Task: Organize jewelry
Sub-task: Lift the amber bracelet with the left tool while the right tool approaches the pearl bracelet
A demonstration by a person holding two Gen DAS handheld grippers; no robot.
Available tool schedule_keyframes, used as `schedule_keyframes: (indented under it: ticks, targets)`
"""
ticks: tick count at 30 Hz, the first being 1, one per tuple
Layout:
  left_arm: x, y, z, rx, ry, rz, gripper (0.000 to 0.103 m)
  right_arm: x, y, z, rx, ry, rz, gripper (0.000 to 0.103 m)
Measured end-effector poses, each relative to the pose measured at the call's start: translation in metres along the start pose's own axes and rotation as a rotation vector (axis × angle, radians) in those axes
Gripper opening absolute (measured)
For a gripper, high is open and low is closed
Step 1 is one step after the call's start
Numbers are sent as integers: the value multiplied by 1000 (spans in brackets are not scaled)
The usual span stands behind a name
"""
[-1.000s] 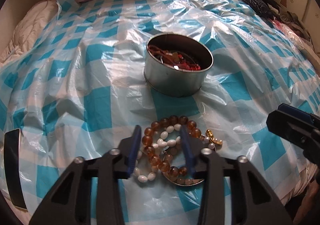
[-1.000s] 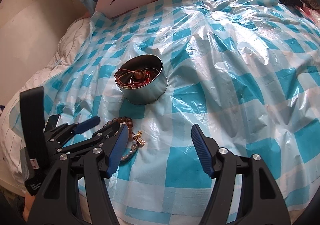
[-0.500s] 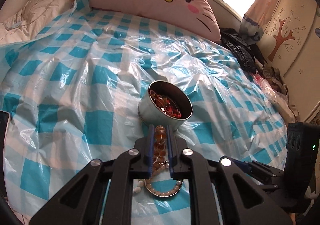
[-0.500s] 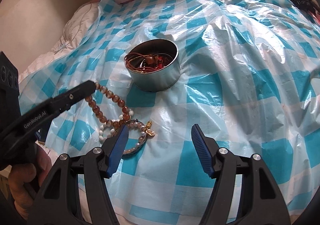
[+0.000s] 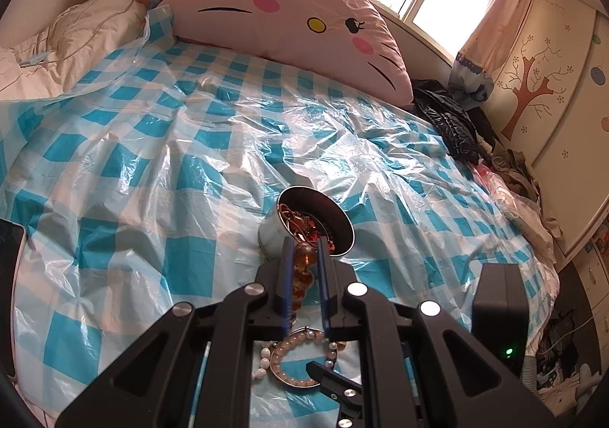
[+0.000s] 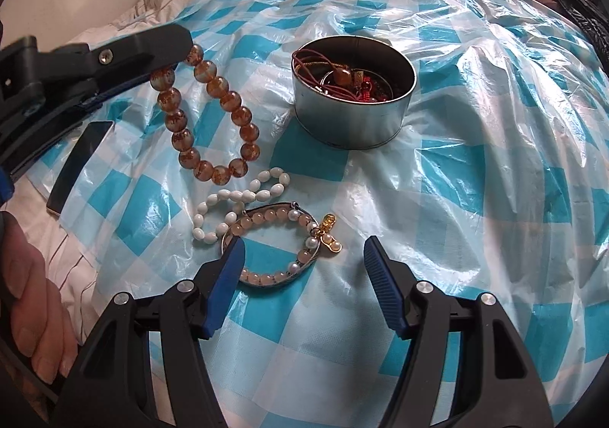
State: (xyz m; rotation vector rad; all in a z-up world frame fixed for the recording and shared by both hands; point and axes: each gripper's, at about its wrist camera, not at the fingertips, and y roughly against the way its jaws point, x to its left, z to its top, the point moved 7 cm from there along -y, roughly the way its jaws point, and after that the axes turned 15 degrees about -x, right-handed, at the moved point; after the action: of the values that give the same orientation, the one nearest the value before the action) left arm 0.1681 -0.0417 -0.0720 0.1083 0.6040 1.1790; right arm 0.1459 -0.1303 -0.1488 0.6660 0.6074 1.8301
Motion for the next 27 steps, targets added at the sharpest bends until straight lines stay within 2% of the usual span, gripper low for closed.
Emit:
schedule_keyframes:
  ticks: [2, 4, 6, 7, 15, 27]
  targets:
    - [0, -1, -1, 6, -1, -1, 12, 2, -5, -2, 16, 27, -10, 45]
    - [0, -1, -2, 8, -2, -2, 12, 0, -5, -5, 19, 21, -15, 21]
    - [0, -1, -1, 7, -2, -3, 12, -4, -1, -3, 6, -23, 16, 16]
    - [0, -1, -2, 8, -1, -3, 12, -5, 1, -2, -2, -35, 23, 6]
    - [-1, -1, -2, 4, -1, 1, 12, -12, 21, 11, -72, -101, 59, 6]
    - [-3, 2, 4, -13, 2, -23, 12, -20, 68, 43, -294, -178, 134, 6]
